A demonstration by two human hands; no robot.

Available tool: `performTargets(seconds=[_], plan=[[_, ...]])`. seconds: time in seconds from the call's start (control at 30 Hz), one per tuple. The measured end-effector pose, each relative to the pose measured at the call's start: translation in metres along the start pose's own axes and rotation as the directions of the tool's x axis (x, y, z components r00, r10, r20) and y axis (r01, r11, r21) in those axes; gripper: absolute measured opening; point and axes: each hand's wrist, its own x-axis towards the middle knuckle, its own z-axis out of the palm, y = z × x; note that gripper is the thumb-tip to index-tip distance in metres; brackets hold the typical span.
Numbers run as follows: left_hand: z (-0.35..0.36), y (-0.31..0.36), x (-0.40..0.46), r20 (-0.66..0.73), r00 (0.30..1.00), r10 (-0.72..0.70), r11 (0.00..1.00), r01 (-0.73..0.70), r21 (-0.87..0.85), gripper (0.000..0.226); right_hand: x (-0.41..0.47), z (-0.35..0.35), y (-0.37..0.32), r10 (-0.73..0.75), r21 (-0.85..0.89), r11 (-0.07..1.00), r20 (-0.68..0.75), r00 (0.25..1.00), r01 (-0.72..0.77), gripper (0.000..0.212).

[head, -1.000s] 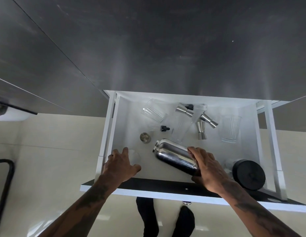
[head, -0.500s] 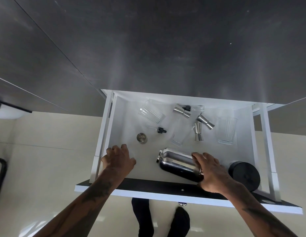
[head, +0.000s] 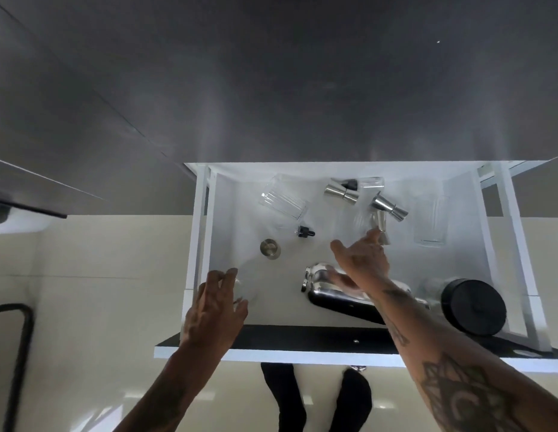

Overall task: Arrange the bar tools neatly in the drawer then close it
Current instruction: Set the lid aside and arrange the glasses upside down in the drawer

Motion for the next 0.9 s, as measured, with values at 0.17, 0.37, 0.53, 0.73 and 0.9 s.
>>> performTargets(seconds=[0.17, 0.37, 0.53, 0.73, 0.9], plan=[[-0.005, -0.008, -0.002, 0.009, 1.000, 0.026, 0.995, -0.025, -0.099, 0.064, -0.011, -0.030, 0.006, -0.106, 0.071, 0.991, -0.135, 0.985, 0.117, 0.062], [-0.011, -0.017, -0.010, 0.017, 0.999, 0.037, 0.988, -0.034, -0.152, 0.060, -0.088, -0.065, 0.007, -0.485, 0.019, 0.864, -0.237, 0.842, 0.504, 0.057], [-0.014, -0.014, -0.015, 0.082, 0.997, 0.015, 0.997, -0.009, -0.074, 0.058, -0.141, -0.027, -0.009, -0.695, 0.014, 0.716, 0.105, 0.711, 0.698, 0.051], [-0.017, -0.007, -0.011, 0.154, 0.987, -0.035, 0.999, 0.036, -0.003, 0.059, -0.136, 0.028, -0.024, -0.583, -0.135, 0.746, 0.340, 0.738, 0.652, 0.051], [-0.031, -0.004, -0.006, 0.235, 0.972, -0.030, 0.999, 0.026, 0.018, 0.055, -0.123, 0.041, -0.032, -0.491, -0.223, 0.761, 0.414, 0.766, 0.609, 0.061]])
